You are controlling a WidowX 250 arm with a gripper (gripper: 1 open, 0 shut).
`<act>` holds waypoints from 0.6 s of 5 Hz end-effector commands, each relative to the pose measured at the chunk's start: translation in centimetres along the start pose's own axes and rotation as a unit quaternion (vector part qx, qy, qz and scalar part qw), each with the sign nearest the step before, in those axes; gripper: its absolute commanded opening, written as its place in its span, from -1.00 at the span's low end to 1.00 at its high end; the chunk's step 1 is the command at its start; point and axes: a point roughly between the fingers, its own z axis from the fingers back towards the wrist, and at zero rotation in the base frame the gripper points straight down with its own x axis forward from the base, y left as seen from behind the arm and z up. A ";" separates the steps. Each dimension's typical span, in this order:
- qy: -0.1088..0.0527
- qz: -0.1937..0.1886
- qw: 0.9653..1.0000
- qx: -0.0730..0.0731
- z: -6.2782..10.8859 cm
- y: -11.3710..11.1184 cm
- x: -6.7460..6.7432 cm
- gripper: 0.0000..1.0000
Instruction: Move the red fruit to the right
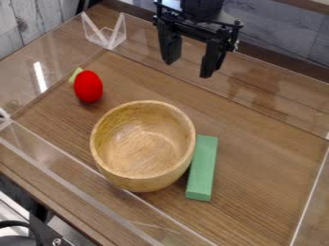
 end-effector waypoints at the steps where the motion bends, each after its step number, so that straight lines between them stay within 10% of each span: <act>1: 0.013 0.026 1.000 -0.001 0.1 0.1 -0.2 1.00; 3: 0.002 0.099 0.995 0.003 0.8 4.9 -1.8 1.00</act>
